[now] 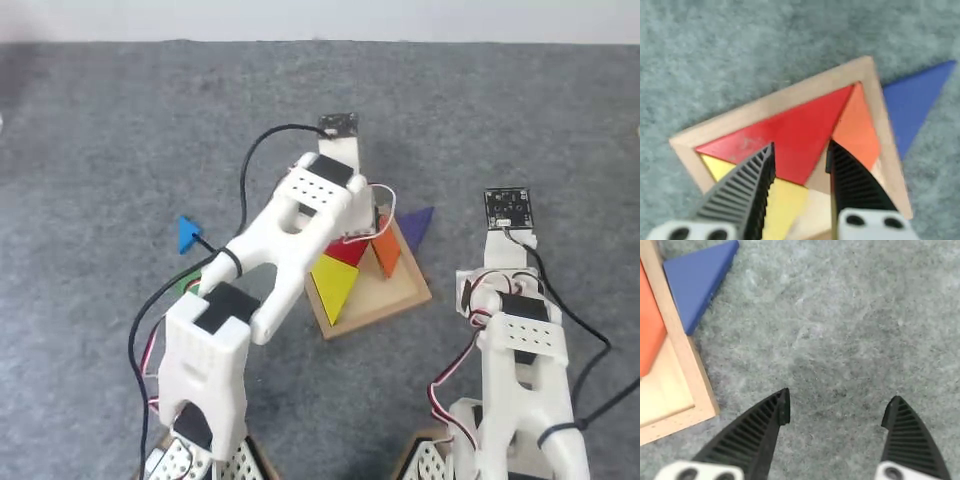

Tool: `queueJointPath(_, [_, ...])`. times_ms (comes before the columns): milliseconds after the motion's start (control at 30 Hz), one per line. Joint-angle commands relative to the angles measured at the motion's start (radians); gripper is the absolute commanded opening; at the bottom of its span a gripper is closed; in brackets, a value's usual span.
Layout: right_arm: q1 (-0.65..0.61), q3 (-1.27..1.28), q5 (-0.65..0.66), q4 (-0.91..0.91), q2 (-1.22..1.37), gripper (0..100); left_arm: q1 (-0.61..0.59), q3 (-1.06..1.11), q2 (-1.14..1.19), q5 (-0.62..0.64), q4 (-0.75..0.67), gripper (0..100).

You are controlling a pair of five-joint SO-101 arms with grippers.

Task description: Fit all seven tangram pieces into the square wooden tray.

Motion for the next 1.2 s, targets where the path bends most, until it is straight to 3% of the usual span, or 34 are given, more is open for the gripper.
queueJointPath(0, [-0.007, -0.04, -0.003, -0.013, -0.027, 30.7, -0.006, -0.001, -0.015, -0.074, 0.002, 17])
queueJointPath(133, [-0.007, -0.04, -0.003, -0.013, -0.027, 30.7, 0.066, -0.005, -0.026, -0.107, 0.038, 17])
queueJointPath(233, [-0.007, -0.04, -0.003, -0.013, -0.027, 30.7, 0.023, -0.018, -0.058, -0.169, 0.052, 17])
queueJointPath(467, [-0.008, -0.038, -0.003, -0.012, -0.027, 30.7, -0.423, -0.018, -0.198, -0.364, 0.089, 17])
queueJointPath(633, [-0.008, -0.038, -0.003, -0.008, -0.027, 30.7, -0.681, -0.01, -0.267, -0.644, 0.252, 17])
queueJointPath(733, [-0.019, -0.04, -0.003, 0.002, -0.027, 30.7, -0.773, 0.071, -0.302, -0.807, 0.287, 17])
queueJointPath(867, [-0.041, -0.038, -0.003, 0.002, -0.027, 30.7, -0.818, 0.292, -0.388, -0.968, 0.221, 17])
queueJointPath(1033, [-0.039, -0.038, -0.003, 0.016, -0.027, 30.7, -0.842, 0.57, -0.552, -1.033, 0.057, 22])
queueJointPath(1167, [-0.039, -0.038, -0.003, 0.016, -0.027, 30.7, -0.838, 0.7, -0.666, -1.183, -0.034, 25])
